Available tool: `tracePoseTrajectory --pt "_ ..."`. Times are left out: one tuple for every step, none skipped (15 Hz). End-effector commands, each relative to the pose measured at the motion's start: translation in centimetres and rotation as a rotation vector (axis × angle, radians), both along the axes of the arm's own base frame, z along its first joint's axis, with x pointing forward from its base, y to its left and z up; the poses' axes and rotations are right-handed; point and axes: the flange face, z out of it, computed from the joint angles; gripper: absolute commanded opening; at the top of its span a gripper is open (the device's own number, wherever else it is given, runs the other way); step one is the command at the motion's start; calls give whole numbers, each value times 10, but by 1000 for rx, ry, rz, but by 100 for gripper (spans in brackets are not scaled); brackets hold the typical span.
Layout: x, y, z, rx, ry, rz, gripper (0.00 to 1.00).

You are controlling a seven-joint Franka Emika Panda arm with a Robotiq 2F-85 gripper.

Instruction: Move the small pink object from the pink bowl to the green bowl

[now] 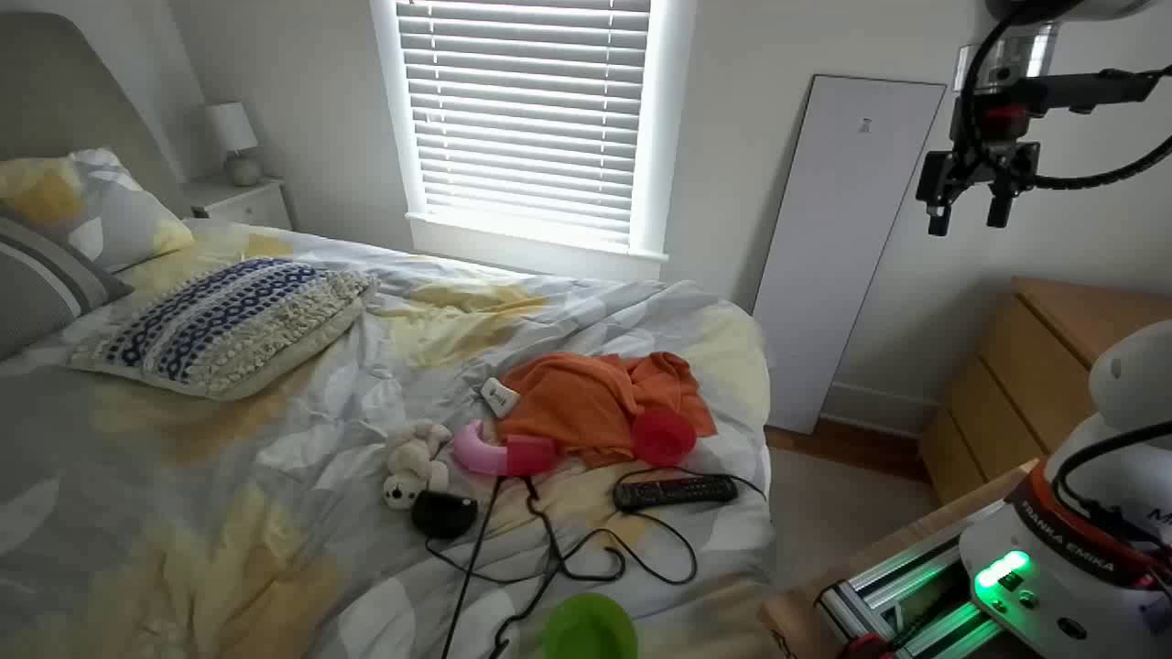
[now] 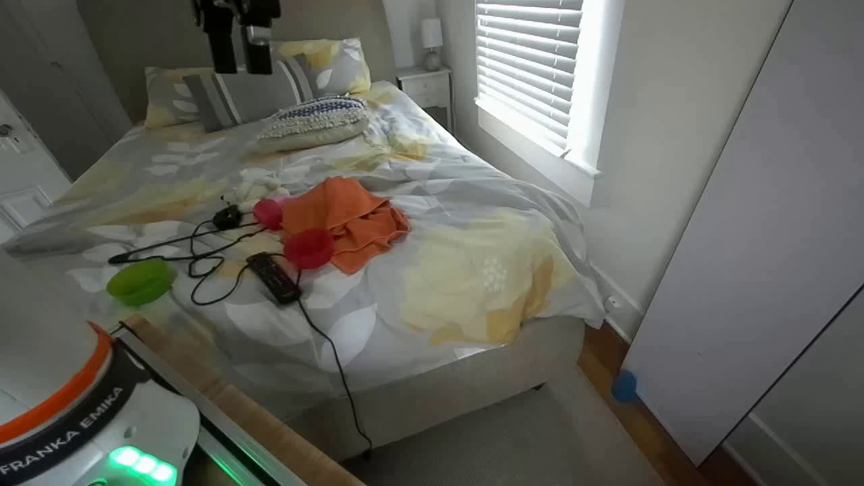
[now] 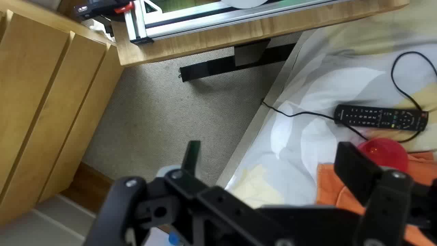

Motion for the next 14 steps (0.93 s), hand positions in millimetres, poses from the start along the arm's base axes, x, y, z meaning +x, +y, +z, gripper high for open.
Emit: tracePoseTrajectory --pt "0 0 0 0 1 0 100" --pt "0 0 0 0 1 0 100" --pt "0 0 0 0 1 0 100" --pt "0 0 0 0 1 0 100" --pt "0 0 0 0 1 0 100" --pt "0 0 0 0 1 0 100" --pt "0 0 0 0 1 0 100" --pt "0 0 0 0 1 0 100" --pt "0 0 0 0 1 0 100" --pt "0 0 0 0 1 0 100" --pt "9 14 5 0 -5 15 100" --pt "16 26 7 7 2 -5 100" --pt "25 41 11 4 -12 24 100" --pt "33 60 16 29 -17 38 100"
